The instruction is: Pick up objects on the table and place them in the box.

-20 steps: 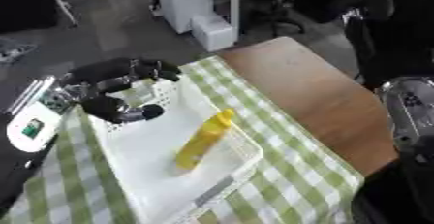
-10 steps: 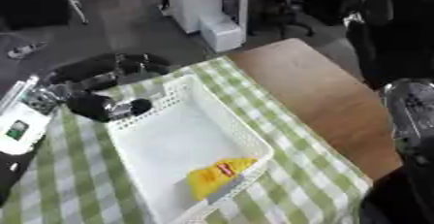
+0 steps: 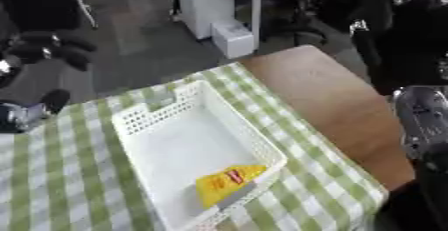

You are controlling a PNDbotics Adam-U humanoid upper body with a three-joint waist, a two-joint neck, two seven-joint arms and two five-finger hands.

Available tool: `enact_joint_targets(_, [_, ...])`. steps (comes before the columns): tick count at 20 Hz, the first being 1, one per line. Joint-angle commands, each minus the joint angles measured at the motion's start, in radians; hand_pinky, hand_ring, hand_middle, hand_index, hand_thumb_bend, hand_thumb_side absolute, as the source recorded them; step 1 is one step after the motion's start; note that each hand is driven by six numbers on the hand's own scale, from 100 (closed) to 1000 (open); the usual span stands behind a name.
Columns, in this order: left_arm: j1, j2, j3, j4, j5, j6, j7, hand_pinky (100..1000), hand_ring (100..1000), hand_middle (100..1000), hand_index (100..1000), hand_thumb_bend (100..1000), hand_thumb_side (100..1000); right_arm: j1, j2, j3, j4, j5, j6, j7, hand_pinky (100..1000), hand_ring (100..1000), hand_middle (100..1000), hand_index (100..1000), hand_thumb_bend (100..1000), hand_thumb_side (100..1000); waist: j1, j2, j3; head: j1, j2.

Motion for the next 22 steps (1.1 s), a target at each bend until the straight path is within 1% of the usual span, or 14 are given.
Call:
enact_joint_targets(1, [0.073,-0.014,0.076,-0.135,0.037,-0.007,-0.106,487,569,756,778,100,721,0.01,-0.031,-0.027,-0.013,0.01,-0.021,-0.02,154,498,545,729,337,745,-0.007,-0.014,0.012,-0.019,0.015])
enact_joint_targets(3, [0.141,-0.076,0.119,-0.2,0.064,0.074,-0.105,433,524,715,753,100,740,0.031,-0.039,-0.041,-0.013,0.013,-0.04,-0.039,154,496,544,730,336,741,-0.014,-0.014,0.03,-0.025,0.023])
enact_joint_targets(4, [0.167,-0.11,0.138,-0.232,0.085,0.11,-0.096,394,485,651,729,100,745,0.041,-0.044,-0.047,-0.013,0.014,-0.051,-0.048,155,495,543,730,334,737,-0.018,-0.013,0.04,-0.03,0.024])
enact_joint_targets(5, [0.187,-0.144,0.153,-0.254,0.113,0.159,-0.076,343,438,588,694,100,765,0.051,-0.047,-0.052,-0.013,0.011,-0.063,-0.059,157,493,540,729,332,733,-0.022,-0.012,0.05,-0.035,0.023])
enact_joint_targets(6, [0.198,-0.165,0.162,-0.276,0.14,0.203,-0.058,308,407,558,673,100,724,0.058,-0.05,-0.054,-0.013,0.009,-0.075,-0.068,158,492,540,729,332,730,-0.026,-0.011,0.057,-0.039,0.021])
enact_joint_targets(8, [0.205,-0.204,0.169,-0.32,0.209,0.273,-0.001,287,393,546,656,100,713,0.074,-0.058,-0.06,-0.013,0.004,-0.102,-0.082,159,490,540,728,330,727,-0.033,-0.007,0.075,-0.056,0.016])
enact_joint_targets(9, [0.204,-0.217,0.169,-0.341,0.244,0.299,0.027,263,376,534,630,100,696,0.083,-0.061,-0.062,-0.013,0.001,-0.116,-0.087,162,488,538,726,329,724,-0.038,-0.007,0.084,-0.062,0.021])
enact_joint_targets(11, [0.202,-0.224,0.158,-0.385,0.315,0.318,0.073,248,366,526,621,100,695,0.093,-0.068,-0.065,-0.013,-0.005,-0.14,-0.095,165,486,537,724,328,722,-0.041,-0.003,0.093,-0.063,0.025])
enact_joint_targets(13, [0.2,-0.223,0.149,-0.399,0.364,0.315,0.09,246,365,524,618,100,692,0.099,-0.073,-0.069,-0.013,-0.007,-0.157,-0.101,167,485,537,724,327,720,-0.043,0.0,0.098,-0.06,0.029])
enact_joint_targets(15, [0.199,-0.224,0.143,-0.403,0.392,0.306,0.082,246,365,523,618,100,694,0.103,-0.077,-0.067,-0.013,-0.007,-0.167,-0.104,166,485,536,724,328,720,-0.042,0.003,0.101,-0.049,0.03])
enact_joint_targets(18, [0.2,-0.226,0.141,-0.403,0.412,0.296,0.068,249,365,524,618,100,698,0.103,-0.077,-0.061,-0.013,0.0,-0.169,-0.095,163,485,536,725,330,723,-0.04,0.006,0.104,-0.036,0.034])
enact_joint_targets(20, [0.204,-0.226,0.138,-0.404,0.423,0.29,0.055,248,364,523,619,100,698,0.098,-0.075,-0.055,-0.013,0.004,-0.165,-0.087,162,486,536,725,330,724,-0.039,0.007,0.102,-0.031,0.031])
enact_joint_targets(22, [0.208,-0.225,0.134,-0.404,0.432,0.287,0.037,250,365,524,619,100,700,0.094,-0.074,-0.054,-0.013,0.004,-0.163,-0.084,163,485,536,724,330,725,-0.039,0.007,0.101,-0.033,0.021])
